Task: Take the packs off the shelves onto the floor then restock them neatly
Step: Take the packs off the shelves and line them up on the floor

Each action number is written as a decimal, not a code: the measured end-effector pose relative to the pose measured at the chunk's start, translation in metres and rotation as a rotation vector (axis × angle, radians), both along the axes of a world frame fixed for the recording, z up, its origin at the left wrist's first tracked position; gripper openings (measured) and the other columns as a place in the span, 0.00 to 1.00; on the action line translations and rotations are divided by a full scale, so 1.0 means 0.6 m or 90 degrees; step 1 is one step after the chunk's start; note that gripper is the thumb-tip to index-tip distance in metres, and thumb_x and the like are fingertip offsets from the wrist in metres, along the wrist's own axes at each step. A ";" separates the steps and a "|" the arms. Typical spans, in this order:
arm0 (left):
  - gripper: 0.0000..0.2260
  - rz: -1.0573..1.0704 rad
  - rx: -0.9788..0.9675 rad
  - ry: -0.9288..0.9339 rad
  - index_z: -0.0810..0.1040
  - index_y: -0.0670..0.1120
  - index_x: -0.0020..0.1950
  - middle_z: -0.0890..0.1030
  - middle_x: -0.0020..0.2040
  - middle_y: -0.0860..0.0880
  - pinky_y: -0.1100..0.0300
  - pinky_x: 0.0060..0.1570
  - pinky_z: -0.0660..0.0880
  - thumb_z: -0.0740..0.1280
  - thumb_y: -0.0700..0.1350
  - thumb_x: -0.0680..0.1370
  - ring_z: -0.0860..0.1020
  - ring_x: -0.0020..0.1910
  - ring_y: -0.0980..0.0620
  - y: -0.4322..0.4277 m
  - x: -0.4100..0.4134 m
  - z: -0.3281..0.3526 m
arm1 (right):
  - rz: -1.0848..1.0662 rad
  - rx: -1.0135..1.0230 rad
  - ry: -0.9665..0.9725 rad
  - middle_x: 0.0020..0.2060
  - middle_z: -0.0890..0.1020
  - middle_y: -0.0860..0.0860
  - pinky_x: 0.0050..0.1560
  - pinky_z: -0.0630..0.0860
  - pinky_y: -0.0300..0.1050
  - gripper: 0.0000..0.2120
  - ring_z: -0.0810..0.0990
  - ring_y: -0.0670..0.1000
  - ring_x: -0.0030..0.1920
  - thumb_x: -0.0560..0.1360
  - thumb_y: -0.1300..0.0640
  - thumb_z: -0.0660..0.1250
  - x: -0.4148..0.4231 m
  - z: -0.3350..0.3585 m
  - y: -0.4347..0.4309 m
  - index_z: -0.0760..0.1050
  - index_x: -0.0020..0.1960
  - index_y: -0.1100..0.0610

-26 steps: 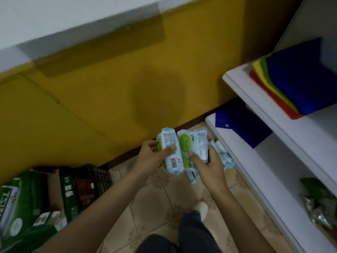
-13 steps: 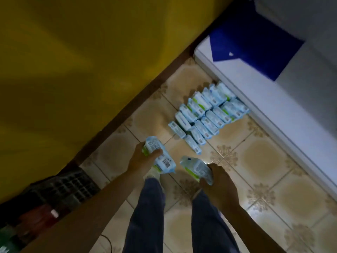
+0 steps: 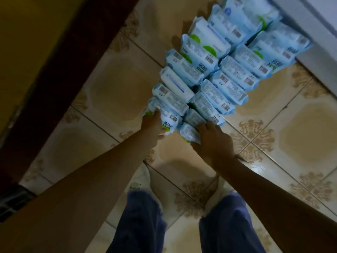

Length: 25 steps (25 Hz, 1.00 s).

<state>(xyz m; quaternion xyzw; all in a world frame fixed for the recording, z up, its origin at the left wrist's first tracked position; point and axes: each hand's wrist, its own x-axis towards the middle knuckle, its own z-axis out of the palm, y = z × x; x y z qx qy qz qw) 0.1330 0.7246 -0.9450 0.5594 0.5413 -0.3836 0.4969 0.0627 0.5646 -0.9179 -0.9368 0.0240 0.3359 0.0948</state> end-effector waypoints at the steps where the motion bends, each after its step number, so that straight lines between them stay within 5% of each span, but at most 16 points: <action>1: 0.22 0.003 -0.012 -0.003 0.62 0.47 0.74 0.72 0.68 0.44 0.49 0.52 0.75 0.58 0.54 0.82 0.78 0.57 0.42 -0.006 0.001 -0.004 | -0.001 -0.002 -0.004 0.60 0.71 0.52 0.47 0.74 0.49 0.23 0.73 0.53 0.61 0.75 0.44 0.65 0.003 -0.011 0.001 0.66 0.64 0.55; 6: 0.21 -0.082 -0.006 -0.008 0.64 0.48 0.73 0.74 0.63 0.47 0.51 0.50 0.74 0.59 0.52 0.82 0.78 0.51 0.49 0.022 -0.005 0.001 | -0.029 0.030 -0.003 0.60 0.73 0.54 0.48 0.74 0.50 0.28 0.75 0.55 0.59 0.72 0.43 0.70 -0.002 -0.005 0.001 0.67 0.63 0.57; 11: 0.21 -0.161 0.026 -0.033 0.64 0.46 0.73 0.73 0.65 0.45 0.52 0.54 0.72 0.61 0.48 0.81 0.75 0.58 0.48 0.019 -0.011 0.034 | 0.034 0.052 -0.016 0.52 0.76 0.54 0.40 0.66 0.44 0.20 0.78 0.55 0.49 0.75 0.45 0.66 0.001 0.045 -0.018 0.70 0.59 0.57; 19: 0.26 -0.642 0.054 -0.158 0.57 0.45 0.76 0.66 0.74 0.44 0.51 0.67 0.66 0.61 0.49 0.81 0.67 0.71 0.44 0.020 -0.034 0.172 | 0.079 0.017 -0.004 0.55 0.77 0.51 0.49 0.72 0.46 0.17 0.77 0.52 0.54 0.78 0.45 0.61 0.027 0.164 -0.057 0.70 0.62 0.53; 22: 0.31 -0.910 0.210 -0.294 0.50 0.46 0.79 0.58 0.78 0.45 0.48 0.72 0.59 0.61 0.51 0.80 0.57 0.76 0.46 0.020 -0.023 0.260 | 0.113 -0.015 -0.078 0.62 0.76 0.57 0.56 0.74 0.53 0.27 0.76 0.58 0.59 0.72 0.44 0.69 0.047 0.234 -0.073 0.71 0.66 0.57; 25: 0.38 -1.014 0.373 -0.492 0.47 0.47 0.79 0.49 0.80 0.46 0.39 0.73 0.54 0.65 0.53 0.77 0.48 0.78 0.45 0.014 0.000 0.368 | 0.151 -0.046 -0.210 0.70 0.68 0.63 0.63 0.69 0.64 0.42 0.71 0.64 0.67 0.63 0.42 0.76 0.082 0.333 -0.094 0.69 0.71 0.59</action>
